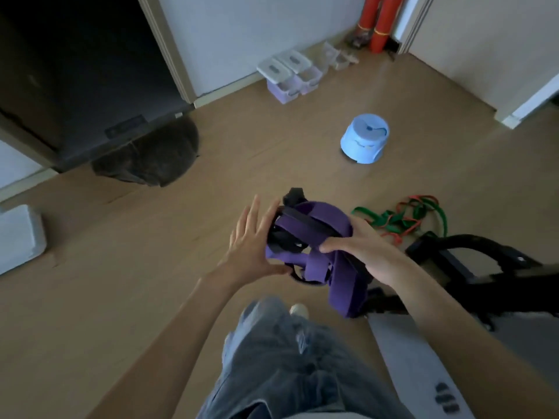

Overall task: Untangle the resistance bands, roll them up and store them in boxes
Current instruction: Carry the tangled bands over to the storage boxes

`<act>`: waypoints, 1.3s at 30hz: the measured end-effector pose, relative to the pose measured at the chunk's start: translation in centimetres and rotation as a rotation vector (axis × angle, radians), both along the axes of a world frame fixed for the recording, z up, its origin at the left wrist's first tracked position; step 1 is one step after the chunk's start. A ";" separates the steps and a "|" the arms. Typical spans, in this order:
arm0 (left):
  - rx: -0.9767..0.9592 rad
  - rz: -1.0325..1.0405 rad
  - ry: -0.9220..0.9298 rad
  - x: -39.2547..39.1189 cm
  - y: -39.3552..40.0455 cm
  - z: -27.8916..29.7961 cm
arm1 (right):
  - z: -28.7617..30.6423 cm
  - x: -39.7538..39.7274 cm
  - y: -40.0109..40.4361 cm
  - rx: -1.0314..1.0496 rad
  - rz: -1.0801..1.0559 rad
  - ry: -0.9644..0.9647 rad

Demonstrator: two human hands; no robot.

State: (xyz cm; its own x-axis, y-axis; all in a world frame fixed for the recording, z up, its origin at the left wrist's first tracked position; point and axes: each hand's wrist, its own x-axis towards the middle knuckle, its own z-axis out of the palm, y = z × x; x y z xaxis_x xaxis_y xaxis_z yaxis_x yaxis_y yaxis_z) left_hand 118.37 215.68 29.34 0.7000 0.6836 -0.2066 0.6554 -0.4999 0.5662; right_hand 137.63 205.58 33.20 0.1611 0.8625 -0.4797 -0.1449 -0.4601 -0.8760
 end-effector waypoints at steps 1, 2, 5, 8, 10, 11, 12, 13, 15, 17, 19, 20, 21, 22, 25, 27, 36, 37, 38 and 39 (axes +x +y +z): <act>0.021 -0.036 -0.031 1.5 1.8 0.2 | 0.4 1.9 1.7 0.003 0.089 0.004; 0.016 -0.082 -0.077 3.2 3.6 0.4 | 0.8 3.8 3.3 0.005 0.159 0.023; -0.111 -0.125 -0.267 9.9 9.0 0.1 | 0.9 9.6 7.7 -0.008 0.120 0.054; -0.257 0.016 -0.241 17.4 13.7 -1.1 | -0.3 14.6 11.5 -0.026 -0.098 -0.062; -0.398 -0.012 -0.182 21.5 17.2 -2.4 | -1.7 17.9 13.5 -0.092 -0.198 -0.212; -0.466 -0.047 -0.149 23.2 18.7 -2.9 | -2.5 19.4 14.2 -0.119 -0.225 -0.308; -0.519 -0.065 -0.117 24.9 20.0 -3.3 | -3.4 20.9 14.7 -0.157 -0.257 -0.415; -0.562 -0.061 -0.085 26.7 21.1 -3.7 | -4.4 22.5 15.1 -0.208 -0.308 -0.497; -0.626 -0.001 -0.021 29.8 22.3 -4.4 | -6.1 24.7 15.3 -0.324 -0.388 -0.567; -0.635 0.019 0.042 33.7 23.1 -5.6 | -8.3 27.0 14.7 -0.381 -0.374 -0.568; -0.612 0.010 0.111 37.8 23.6 -7.1 | -10.7 29.3 13.9 -0.447 -0.379 -0.551; -0.609 0.015 0.136 39.8 23.8 -7.9 | -11.9 30.6 13.3 -0.488 -0.412 -0.538; -0.606 0.022 0.162 42.0 24.0 -8.9 | -13.3 32.0 12.7 -0.529 -0.452 -0.526; -0.602 0.026 0.190 44.2 24.2 -10.0 | -14.8 33.6 12.2 -0.574 -0.477 -0.506; -0.635 0.028 0.235 50.6 24.5 -14.3 | -20.2 38.3 10.9 -0.675 -0.514 -0.402; -0.612 -0.001 0.267 54.3 24.5 -18.1 | -24.7 40.9 10.6 -0.725 -0.493 -0.358; -0.612 -0.125 0.384 66.8 26.1 -47.2 | -56.4 52.0 12.2 -0.905 -0.456 -0.302; -0.609 -0.145 0.395 67.8 26.4 -50.2 | -59.9 52.9 12.3 -0.927 -0.484 -0.286; -0.614 -0.156 0.409 68.5 26.7 -53.0 | -63.1 53.7 12.1 -0.948 -0.527 -0.256; -0.608 -0.159 0.425 69.1 26.7 -55.4 | -66.1 54.4 11.8 -0.968 -0.597 -0.215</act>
State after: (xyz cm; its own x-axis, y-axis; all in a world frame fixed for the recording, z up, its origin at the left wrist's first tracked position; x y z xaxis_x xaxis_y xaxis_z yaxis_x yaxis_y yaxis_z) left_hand 187.49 242.42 -26.02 0.5567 0.2603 -0.7889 0.8248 -0.2868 0.4873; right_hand 191.99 217.37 -32.87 0.5779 -0.0916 -0.8109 -0.4558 -0.8605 -0.2276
